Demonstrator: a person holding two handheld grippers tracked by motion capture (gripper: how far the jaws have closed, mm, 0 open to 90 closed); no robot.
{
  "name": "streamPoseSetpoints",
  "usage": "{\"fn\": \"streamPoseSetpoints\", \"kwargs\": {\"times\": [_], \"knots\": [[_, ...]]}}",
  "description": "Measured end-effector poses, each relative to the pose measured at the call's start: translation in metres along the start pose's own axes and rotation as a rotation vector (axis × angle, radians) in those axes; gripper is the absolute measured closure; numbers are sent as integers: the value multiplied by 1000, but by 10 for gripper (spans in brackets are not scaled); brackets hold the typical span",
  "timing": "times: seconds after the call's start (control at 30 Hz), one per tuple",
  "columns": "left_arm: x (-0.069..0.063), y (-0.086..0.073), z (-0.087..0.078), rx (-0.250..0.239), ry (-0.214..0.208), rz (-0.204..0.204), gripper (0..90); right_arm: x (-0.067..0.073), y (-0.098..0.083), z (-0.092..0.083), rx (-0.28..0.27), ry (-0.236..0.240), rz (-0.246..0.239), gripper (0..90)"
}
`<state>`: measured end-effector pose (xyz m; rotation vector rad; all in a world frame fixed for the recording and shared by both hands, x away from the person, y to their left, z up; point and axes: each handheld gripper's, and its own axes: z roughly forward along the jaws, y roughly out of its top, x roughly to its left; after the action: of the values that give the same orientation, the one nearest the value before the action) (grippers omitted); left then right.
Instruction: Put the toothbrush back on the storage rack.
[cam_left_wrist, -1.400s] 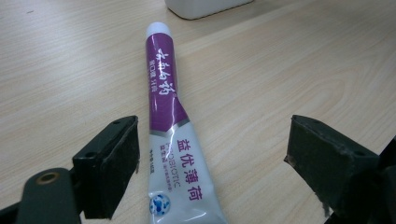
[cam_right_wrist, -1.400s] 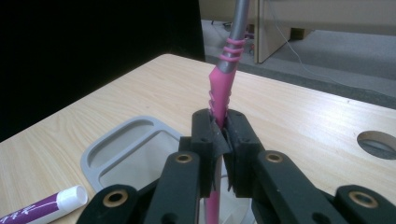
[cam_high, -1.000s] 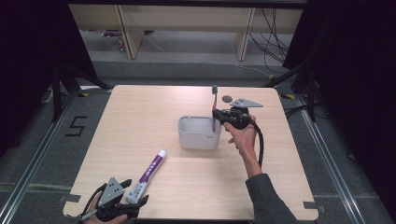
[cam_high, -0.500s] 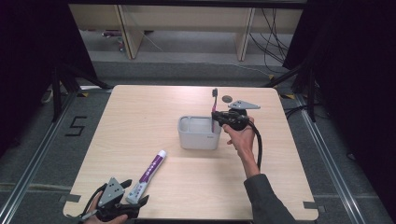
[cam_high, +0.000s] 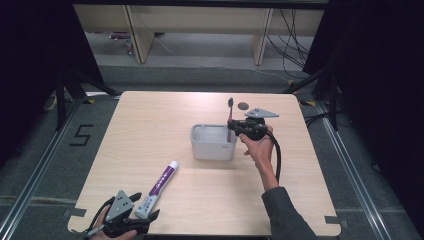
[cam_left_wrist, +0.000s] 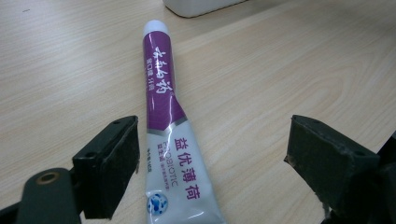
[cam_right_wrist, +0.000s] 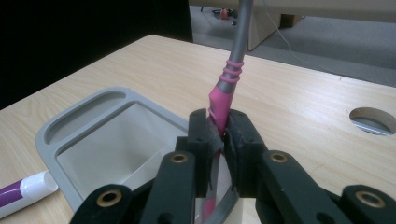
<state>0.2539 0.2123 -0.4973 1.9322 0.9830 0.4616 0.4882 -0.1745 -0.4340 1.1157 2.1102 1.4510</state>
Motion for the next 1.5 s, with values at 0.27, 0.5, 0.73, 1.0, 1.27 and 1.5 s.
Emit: {"fn": "streamPoseSetpoints", "kwargs": {"times": [0.27, 0.5, 0.73, 1.0, 1.27, 1.5], "knots": [[0, 0, 0, 0, 1, 0, 165, -2, 0, -1, 4, -10, -18, 767], [0, 0, 0, -1, 2, 2, 165, -1, 0, -5, 10, 4, 10, 615], [0, 0, 0, 0, 2, -1, 165, 1, -3, -21, 2, -19, 25, 457], [0, 0, 1, -5, 5, -6, 165, 4, -9, -40, 3, -12, 38, 413], [0, 0, 0, -8, 3, -8, 165, 6, -12, -55, 5, 5, 7, 406], [0, 0, 0, -7, 1, -3, 165, 9, -17, -63, 17, -5, -19, 392]]}}
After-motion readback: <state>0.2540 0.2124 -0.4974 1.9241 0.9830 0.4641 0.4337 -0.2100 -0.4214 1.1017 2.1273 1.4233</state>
